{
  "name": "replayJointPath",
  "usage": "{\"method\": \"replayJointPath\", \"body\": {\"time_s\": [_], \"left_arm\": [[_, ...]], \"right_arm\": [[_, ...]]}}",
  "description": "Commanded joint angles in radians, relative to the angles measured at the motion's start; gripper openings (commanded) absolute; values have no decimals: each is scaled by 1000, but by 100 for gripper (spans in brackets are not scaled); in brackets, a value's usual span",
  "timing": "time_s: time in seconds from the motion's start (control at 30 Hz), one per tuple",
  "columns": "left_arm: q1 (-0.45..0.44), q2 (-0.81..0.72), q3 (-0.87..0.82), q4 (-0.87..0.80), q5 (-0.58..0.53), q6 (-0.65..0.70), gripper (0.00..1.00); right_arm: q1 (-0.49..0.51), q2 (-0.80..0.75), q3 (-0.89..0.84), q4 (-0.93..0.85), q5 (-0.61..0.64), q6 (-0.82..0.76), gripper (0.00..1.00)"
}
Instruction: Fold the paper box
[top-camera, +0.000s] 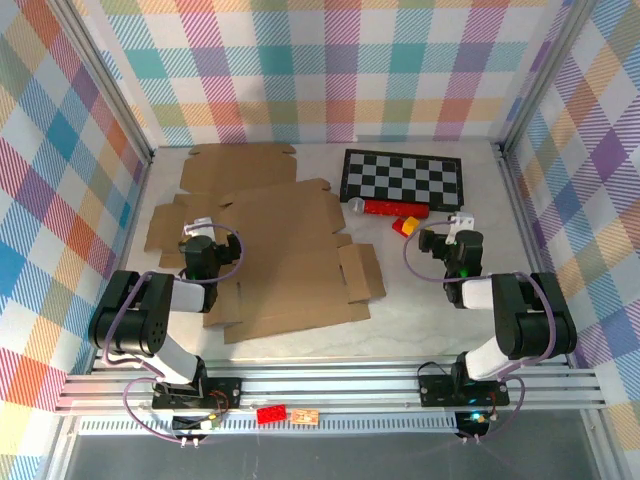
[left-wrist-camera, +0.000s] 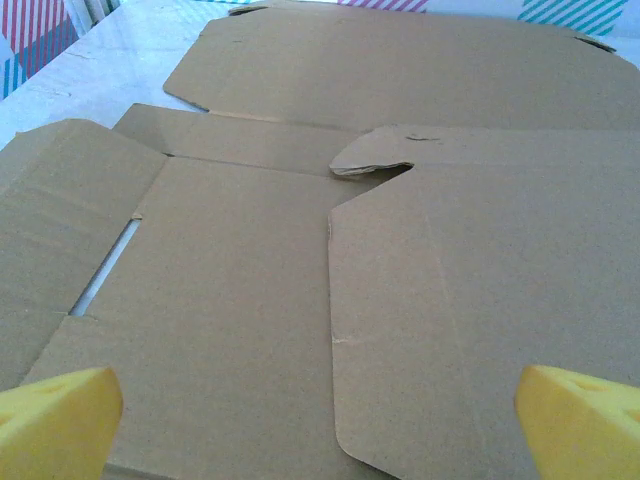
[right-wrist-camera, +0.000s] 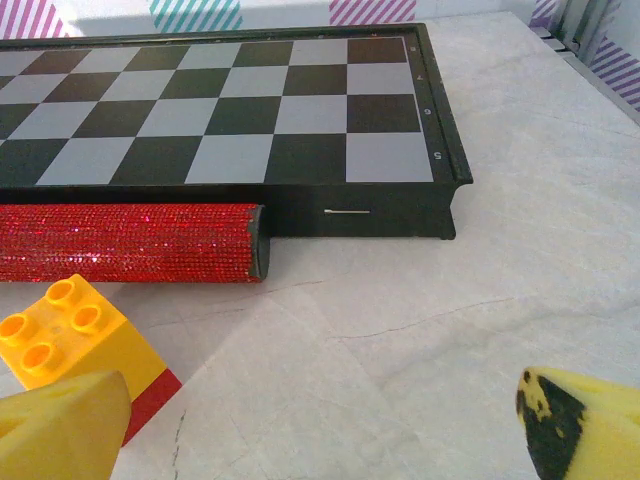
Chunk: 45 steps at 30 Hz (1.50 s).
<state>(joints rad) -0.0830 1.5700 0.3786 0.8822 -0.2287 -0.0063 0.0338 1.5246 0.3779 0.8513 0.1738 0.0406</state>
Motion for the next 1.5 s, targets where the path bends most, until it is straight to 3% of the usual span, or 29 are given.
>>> {"method": "replayJointPath", "body": {"time_s": [0.0,0.47,0.57,0.73,0.87,0.93,1.0,1.13,1.27,1.33,1.4,1.47], "left_arm": [[-5,7,18,8,-10,7,100],[-4,-3,13,13,-7,8,100],[-10,-65,36,-77,-17,11,100],[-22,-222,78,-264,-93,0,100],[-26,-299,146,-336,-102,-30,100],[-34,-306,216,-397,-95,-29,100],[-43,-312,274,-418,-100,-31,100],[-65,-335,391,-470,-131,-35,100],[-114,-364,528,-532,-221,-13,100],[-129,-362,673,-762,-326,-155,100],[-121,-328,899,-1248,-344,-388,100],[-115,-283,1032,-1562,-371,-606,100]], "right_arm": [[-1,6,12,14,-10,10,99],[0,6,12,14,-9,10,99],[-1,-26,-7,22,8,15,99],[38,-30,-118,235,48,-23,99],[40,-38,-95,187,35,-28,99],[54,-95,-28,26,27,-52,99],[55,-180,97,-271,44,-41,99],[54,-330,199,-345,90,-57,99],[70,-436,487,-616,179,-88,99],[83,-448,657,-781,223,-55,99],[80,-417,880,-1085,226,53,99],[73,-376,1050,-1379,278,299,99]]}}
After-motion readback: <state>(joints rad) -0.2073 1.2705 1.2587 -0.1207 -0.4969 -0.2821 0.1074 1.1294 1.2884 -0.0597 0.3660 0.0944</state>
